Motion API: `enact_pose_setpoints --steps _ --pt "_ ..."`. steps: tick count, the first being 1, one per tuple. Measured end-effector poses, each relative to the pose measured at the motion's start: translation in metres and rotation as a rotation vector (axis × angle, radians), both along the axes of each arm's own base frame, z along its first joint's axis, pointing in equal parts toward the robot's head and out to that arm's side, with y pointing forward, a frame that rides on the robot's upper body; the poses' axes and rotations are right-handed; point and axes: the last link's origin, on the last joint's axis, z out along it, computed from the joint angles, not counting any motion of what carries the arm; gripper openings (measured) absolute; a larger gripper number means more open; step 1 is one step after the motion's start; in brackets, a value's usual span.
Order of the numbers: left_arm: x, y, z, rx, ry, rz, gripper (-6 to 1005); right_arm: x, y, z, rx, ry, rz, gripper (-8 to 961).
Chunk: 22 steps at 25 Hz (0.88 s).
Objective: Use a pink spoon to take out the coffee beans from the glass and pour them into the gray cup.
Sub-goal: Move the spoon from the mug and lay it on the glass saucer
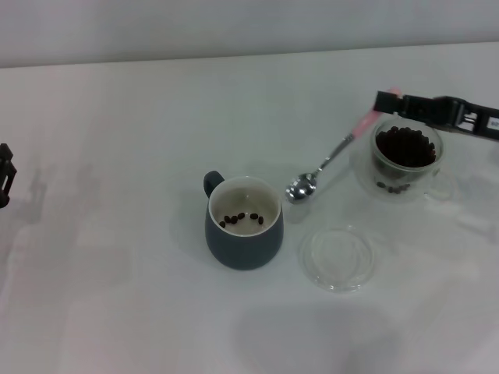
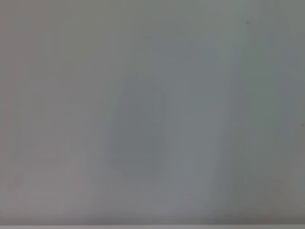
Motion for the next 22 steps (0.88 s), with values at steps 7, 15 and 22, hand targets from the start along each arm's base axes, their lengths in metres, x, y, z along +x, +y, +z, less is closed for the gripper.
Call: enact_pose_setpoints --steps 7,15,22 --pt "0.002 0.004 0.0 -0.003 0.001 -0.004 540 0.017 -0.014 0.003 -0.005 -0.057 -0.01 181" --pt "0.003 0.005 0.0 -0.004 0.003 -0.007 540 0.028 -0.021 -0.017 -0.055 -0.143 -0.032 186" --pt "0.003 0.006 0.001 -0.004 0.005 -0.008 540 0.035 -0.021 -0.019 -0.062 -0.187 -0.058 190"
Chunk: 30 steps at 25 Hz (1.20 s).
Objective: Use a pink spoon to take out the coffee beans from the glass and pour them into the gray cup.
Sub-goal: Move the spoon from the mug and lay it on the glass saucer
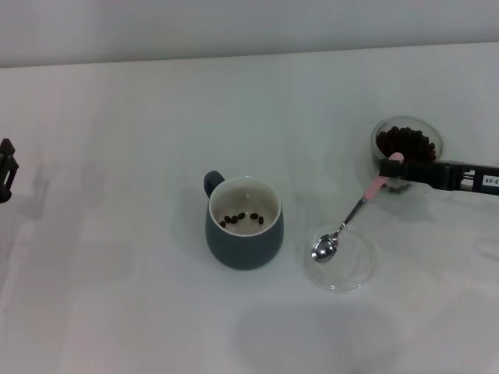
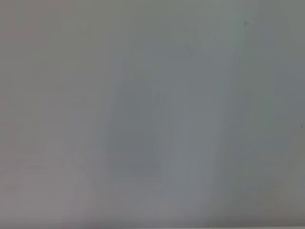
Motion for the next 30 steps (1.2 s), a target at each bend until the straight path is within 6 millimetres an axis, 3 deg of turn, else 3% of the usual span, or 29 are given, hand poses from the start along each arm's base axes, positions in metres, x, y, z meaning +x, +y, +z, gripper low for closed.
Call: enact_pose_setpoints --steps 11,30 --pt "-0.001 0.0 -0.001 -0.005 0.002 0.009 539 0.012 -0.004 0.012 0.027 -0.016 -0.04 196" --pt "0.001 0.001 -0.003 -0.007 -0.002 0.006 539 0.013 -0.007 -0.002 -0.036 -0.013 -0.098 206"
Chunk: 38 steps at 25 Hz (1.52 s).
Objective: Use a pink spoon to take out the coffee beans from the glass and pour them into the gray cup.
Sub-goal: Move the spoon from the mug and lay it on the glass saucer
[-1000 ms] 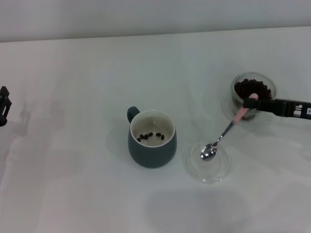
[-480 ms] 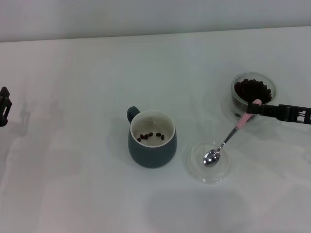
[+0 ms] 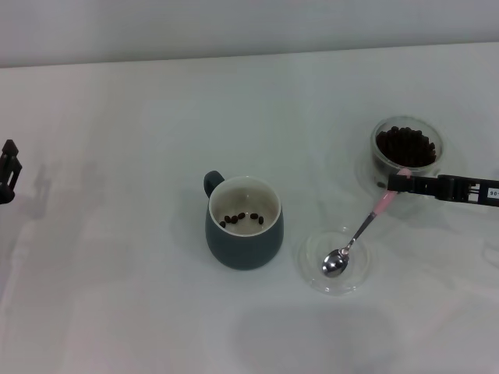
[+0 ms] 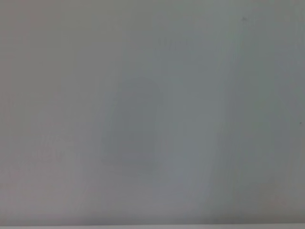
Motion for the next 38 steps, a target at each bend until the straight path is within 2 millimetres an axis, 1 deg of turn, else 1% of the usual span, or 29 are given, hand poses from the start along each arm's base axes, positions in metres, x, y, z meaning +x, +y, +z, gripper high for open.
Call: enact_pose_setpoints --steps 12,38 --pt "-0.0003 0.0009 0.0014 0.002 0.002 -0.001 539 0.0024 -0.0027 -0.005 -0.02 0.014 -0.024 213" --pt "-0.0014 -0.0011 0.0003 -0.004 0.005 0.002 539 0.0033 0.0034 -0.0074 -0.018 0.012 -0.052 227"
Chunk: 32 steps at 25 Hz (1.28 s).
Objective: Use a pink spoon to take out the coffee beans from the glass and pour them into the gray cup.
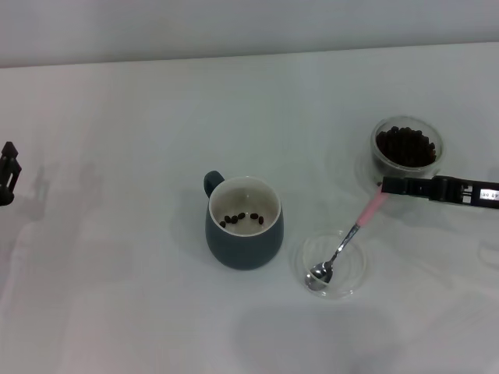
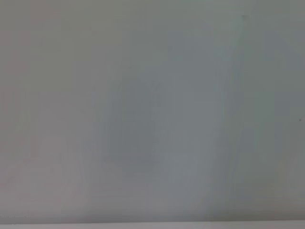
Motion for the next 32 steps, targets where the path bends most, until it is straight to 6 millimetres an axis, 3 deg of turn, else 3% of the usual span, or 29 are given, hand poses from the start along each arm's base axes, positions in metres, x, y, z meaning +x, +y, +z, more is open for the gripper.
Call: enact_pose_setpoints --steps 10,15,23,27,32 --pt "0.001 0.001 0.001 0.002 0.0 -0.002 539 0.005 0.002 -0.003 0.01 -0.034 -0.024 227" --pt "-0.001 0.0 0.001 0.004 -0.001 0.003 539 0.005 0.003 0.005 0.031 -0.014 -0.022 227" --pt "-0.002 -0.001 0.001 0.005 -0.002 0.008 539 0.002 0.006 0.046 0.165 0.051 0.035 227" --pt "-0.002 -0.001 0.001 0.006 -0.002 0.008 539 0.013 0.009 0.075 0.32 -0.005 0.067 228" --pt "-0.003 -0.002 0.002 0.007 -0.001 0.011 539 0.033 0.005 0.094 0.524 -0.112 0.059 228"
